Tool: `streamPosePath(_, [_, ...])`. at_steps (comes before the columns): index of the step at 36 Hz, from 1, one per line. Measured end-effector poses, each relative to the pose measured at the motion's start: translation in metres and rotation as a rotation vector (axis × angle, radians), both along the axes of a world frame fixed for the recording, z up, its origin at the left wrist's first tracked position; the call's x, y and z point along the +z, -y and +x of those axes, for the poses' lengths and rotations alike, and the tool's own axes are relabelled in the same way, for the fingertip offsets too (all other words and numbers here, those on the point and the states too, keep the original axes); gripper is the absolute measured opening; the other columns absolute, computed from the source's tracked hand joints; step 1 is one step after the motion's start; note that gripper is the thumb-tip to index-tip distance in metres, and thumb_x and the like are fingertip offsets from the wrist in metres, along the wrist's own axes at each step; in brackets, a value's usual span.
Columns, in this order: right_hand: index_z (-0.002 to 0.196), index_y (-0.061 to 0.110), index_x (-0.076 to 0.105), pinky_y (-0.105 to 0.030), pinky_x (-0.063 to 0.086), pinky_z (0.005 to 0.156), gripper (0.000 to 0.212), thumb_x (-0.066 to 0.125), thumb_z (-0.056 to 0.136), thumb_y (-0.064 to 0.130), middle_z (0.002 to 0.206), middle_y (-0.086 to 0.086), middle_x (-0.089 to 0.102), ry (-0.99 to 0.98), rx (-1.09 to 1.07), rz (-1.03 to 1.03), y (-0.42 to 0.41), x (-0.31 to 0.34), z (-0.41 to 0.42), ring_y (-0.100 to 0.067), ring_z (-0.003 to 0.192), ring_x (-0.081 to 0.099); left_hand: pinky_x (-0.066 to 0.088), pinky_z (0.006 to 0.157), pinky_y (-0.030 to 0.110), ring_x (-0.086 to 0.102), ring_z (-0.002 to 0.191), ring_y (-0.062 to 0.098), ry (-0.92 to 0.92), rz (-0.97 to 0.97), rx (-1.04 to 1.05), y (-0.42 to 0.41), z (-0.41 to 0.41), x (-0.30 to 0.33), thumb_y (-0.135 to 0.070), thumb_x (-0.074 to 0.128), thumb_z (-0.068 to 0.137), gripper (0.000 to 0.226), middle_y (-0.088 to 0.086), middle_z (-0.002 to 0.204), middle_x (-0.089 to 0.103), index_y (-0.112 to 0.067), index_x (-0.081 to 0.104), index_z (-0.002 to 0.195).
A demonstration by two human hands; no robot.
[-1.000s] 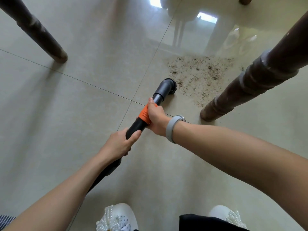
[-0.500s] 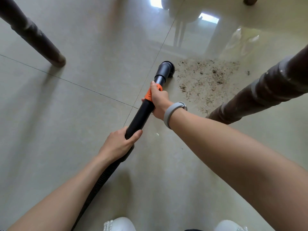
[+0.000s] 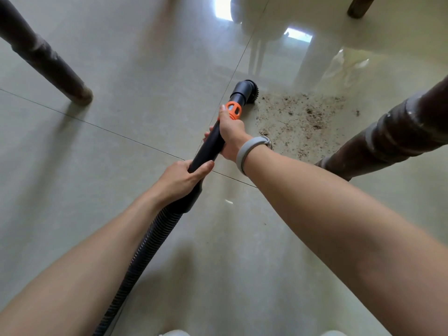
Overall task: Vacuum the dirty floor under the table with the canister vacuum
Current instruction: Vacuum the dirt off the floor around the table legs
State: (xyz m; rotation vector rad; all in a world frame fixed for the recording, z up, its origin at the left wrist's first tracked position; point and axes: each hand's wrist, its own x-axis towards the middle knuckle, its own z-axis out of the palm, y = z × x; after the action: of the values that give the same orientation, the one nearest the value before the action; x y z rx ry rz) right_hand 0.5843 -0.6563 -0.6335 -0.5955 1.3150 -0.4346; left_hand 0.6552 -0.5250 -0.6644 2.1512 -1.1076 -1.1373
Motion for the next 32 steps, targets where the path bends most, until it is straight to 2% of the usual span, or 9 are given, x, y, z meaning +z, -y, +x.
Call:
streamPosePath(2, [0.083, 0.006, 0.042, -0.039, 0.054, 0.072, 0.039, 0.049, 0.098, 0.042, 0.077, -0.009, 0.053, 0.002, 0.001, 0.007, -0.003, 0.001, -0.004, -0.023, 0.063, 0.057, 0.042, 0.061, 0.03, 0.053, 0.06, 0.016, -0.019, -0.012, -0.01, -0.002, -0.003, 0.001, -0.053, 0.051, 0.092, 0.046, 0.002, 0.065, 0.058, -0.014, 0.05, 0.067])
streamPosePath(6, [0.108, 0.004, 0.041, -0.042, 0.056, 0.075, 0.042, 0.048, 0.098, 0.044, 0.081, -0.01, 0.055, -0.004, 0.028, 0.024, -0.018, -0.002, -0.016, -0.024, 0.067, 0.06, 0.042, 0.061, 0.028, 0.055, 0.057, 0.013, -0.062, 0.014, -0.02, -0.018, -0.009, 0.001, -0.05, 0.052, 0.093, 0.044, -0.001, 0.063, 0.058, -0.015, 0.05, 0.066])
streamPosePath(8, [0.11, 0.005, 0.042, -0.042, 0.056, 0.074, 0.043, 0.047, 0.098, 0.045, 0.081, -0.011, 0.056, 0.003, 0.034, 0.039, -0.029, -0.003, -0.022, -0.024, 0.067, 0.061, 0.042, 0.06, 0.028, 0.055, 0.056, 0.012, -0.067, 0.029, -0.026, -0.028, -0.012, 0.003, -0.048, 0.053, 0.093, 0.043, -0.002, 0.062, 0.058, -0.015, 0.049, 0.066])
streamPosePath(11, [0.11, 0.007, 0.043, -0.044, 0.057, 0.082, 0.042, 0.047, 0.097, 0.046, 0.085, -0.011, 0.057, 0.042, 0.041, 0.078, -0.047, -0.003, -0.032, -0.024, 0.069, 0.062, 0.042, 0.057, 0.026, 0.053, 0.051, 0.007, -0.028, 0.065, -0.049, -0.046, -0.016, 0.006, -0.046, 0.054, 0.093, 0.041, -0.006, 0.058, 0.057, -0.017, 0.048, 0.064])
streamPosePath(15, [0.111, 0.009, 0.041, -0.045, 0.054, 0.086, 0.039, 0.046, 0.098, 0.045, 0.089, -0.01, 0.056, 0.109, 0.061, 0.132, -0.068, -0.003, -0.047, -0.025, 0.075, 0.062, 0.043, 0.062, 0.028, 0.057, 0.058, 0.011, 0.052, 0.134, -0.113, -0.067, -0.019, 0.012, -0.051, 0.052, 0.091, 0.04, -0.006, 0.062, 0.061, -0.019, 0.052, 0.068])
streamPosePath(22, [0.113, 0.009, 0.038, -0.04, 0.054, 0.076, 0.044, 0.041, 0.098, 0.05, 0.092, -0.01, 0.056, 0.089, 0.085, 0.161, -0.092, -0.002, -0.063, -0.028, 0.082, 0.064, 0.041, 0.057, 0.023, 0.056, 0.056, 0.006, 0.025, 0.225, -0.196, -0.083, -0.022, 0.017, -0.052, 0.057, 0.089, 0.035, -0.009, 0.061, 0.06, -0.023, 0.052, 0.069])
streamPosePath(27, [0.11, 0.01, 0.037, -0.041, 0.055, 0.079, 0.043, 0.04, 0.098, 0.051, 0.089, -0.009, 0.056, 0.054, 0.062, 0.166, -0.103, -0.001, -0.068, -0.026, 0.075, 0.064, 0.05, 0.066, 0.026, 0.065, 0.064, 0.01, -0.131, 0.242, -0.244, -0.085, -0.025, 0.023, -0.035, 0.061, 0.091, 0.021, 0.001, 0.07, 0.071, -0.018, 0.056, 0.08])
streamPosePath(32, [0.125, 0.008, 0.037, -0.038, 0.055, 0.069, 0.054, 0.04, 0.097, 0.054, 0.093, -0.011, 0.057, -0.007, 0.033, 0.172, -0.112, -0.001, -0.068, -0.024, 0.07, 0.065, 0.048, 0.062, 0.024, 0.062, 0.058, 0.009, -0.097, 0.199, -0.254, -0.088, -0.033, 0.026, -0.027, 0.06, 0.09, 0.015, 0.002, 0.068, 0.07, -0.015, 0.056, 0.083])
